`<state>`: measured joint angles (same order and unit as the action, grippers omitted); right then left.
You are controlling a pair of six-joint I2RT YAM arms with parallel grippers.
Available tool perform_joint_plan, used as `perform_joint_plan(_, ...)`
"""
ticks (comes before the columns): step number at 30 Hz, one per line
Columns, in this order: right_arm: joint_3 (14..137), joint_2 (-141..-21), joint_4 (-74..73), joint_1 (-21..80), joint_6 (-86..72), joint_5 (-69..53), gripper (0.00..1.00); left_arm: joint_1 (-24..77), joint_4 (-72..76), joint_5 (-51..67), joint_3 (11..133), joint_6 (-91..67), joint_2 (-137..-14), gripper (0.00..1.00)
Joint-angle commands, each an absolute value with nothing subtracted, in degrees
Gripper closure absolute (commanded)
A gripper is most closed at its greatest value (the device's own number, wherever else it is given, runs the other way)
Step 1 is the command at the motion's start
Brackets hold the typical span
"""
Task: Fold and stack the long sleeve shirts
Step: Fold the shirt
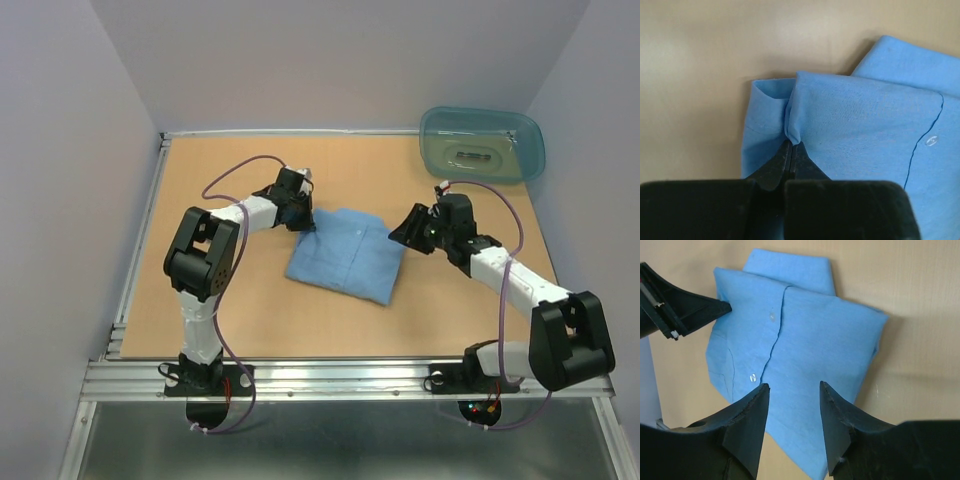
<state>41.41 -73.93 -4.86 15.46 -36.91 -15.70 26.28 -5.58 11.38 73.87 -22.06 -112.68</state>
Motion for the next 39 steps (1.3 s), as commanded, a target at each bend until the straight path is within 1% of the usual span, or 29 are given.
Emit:
perform_joint_plan(1,40.9,-75.9,-0.5,15.9,-37.2,-16.5,0.50,23.0,-4.2,11.0,67.2,-29.6,-107.8,1.00)
perform_joint_plan(3,41.7,-77.4,1.0,16.0,-36.9,-16.7,0.50,22.0,-2.6,9.9,60.8,-34.0,-104.7,1.00)
perform_joint_plan(5,42.4,-79.1,1.9,16.0,-36.7,-17.0,0.50,21.9,-0.4,9.4,57.8,-36.2,-101.5,1.00)
perform_joint_plan(7,44.0,-80.1,2.5,16.1,-37.1,-17.5,0.50,21.8,1.5,9.4,55.1,-38.6,-99.6,0.96)
perform_joint_plan(10,45.7,-81.1,4.3,16.3,-38.7,-17.9,0.50,21.8,1.8,8.9,52.9,-40.0,-93.8,0.80)
perform_joint_plan(11,46.4,-81.2,5.1,16.3,-39.4,-18.0,0.50,21.7,1.7,9.1,52.5,-40.4,-92.0,0.65)
perform_joint_plan(12,46.5,-81.5,6.1,16.4,-40.1,-18.3,0.50,21.7,1.5,8.2,51.9,-40.9,-87.9,0.57)
perform_joint_plan(14,46.7,-82.2,9.5,16.8,-42.5,-19.1,0.49,21.7,0.6,7.0,50.2,-42.3,-83.1,0.46)
perform_joint_plan(15,46.8,-82.7,11.9,17.2,-44.5,-19.5,0.49,21.7,0.5,6.0,49.8,-43.5,-78.4,0.38)
perform_joint_plan(16,46.7,-83.1,13.4,17.4,-45.4,-19.9,0.48,21.7,0.5,5.5,49.3,-44.0,-76.0,0.36)
perform_joint_plan(17,46.4,-83.9,14.8,17.6,-46.3,-20.1,0.46,21.8,1.7,5.5,48.6,-44.6,-74.0,0.30)
perform_joint_plan(19,45.3,-85.2,20.1,17.9,-49.5,-20.5,0.45,22.6,5.7,8.1,48.6,-45.4,-71.0,0.29)
perform_joint_plan(22,45.9,-87.4,24.0,17.9,-51.9,-20.7,0.43,23.7,8.6,10.1,50.4,-45.6,-74.2,0.29)
perform_joint_plan(25,47.6,-89.6,24.3,17.9,-51.2,-21.4,0.43,23.8,4.8,10.1,54.4,-43.5,-79.2,0.29)
perform_joint_plan(26,48.1,-89.9,24.0,17.9,-50.4,-21.6,0.42,23.8,3.5,9.1,54.1,-43.0,-79.5,0.27)
perform_joint_plan(28,50.3,-91.3,20.7,17.9,-47.0,-22.1,0.42,22.9,3.5,5.5,51.0,-41.5,-79.2,0.26)
perform_joint_plan(31,52.9,-92.7,16.2,19.0,-41.4,-23.4,0.43,21.5,3.7,4.4,48.7,-40.8,-80.0,0.28)
perform_joint_plan(34,56.8,-92.7,11.2,22.6,-36.2,-20.9,0.43,20.0,5.5,5.2,47.3,-39.4,-81.6,0.30)
perform_joint_plan(35,57.6,-93.0,10.0,23.7,-35.1,-19.8,0.43,19.7,5.5,5.4,47.2,-39.2,-81.9,0.31)
perform_joint_plan(36,59.5,-93.4,9.1,25.0,-34.2,-18.7,0.43,19.4,6.1,6.3,47.0,-38.6,-82.8,0.34)
perform_joint_plan(39,61.2,-95.0,7.5,28.9,-32.7,-15.1,0.43,19.2,6.6,9.0,47.8,-37.2,-86.3,0.38)
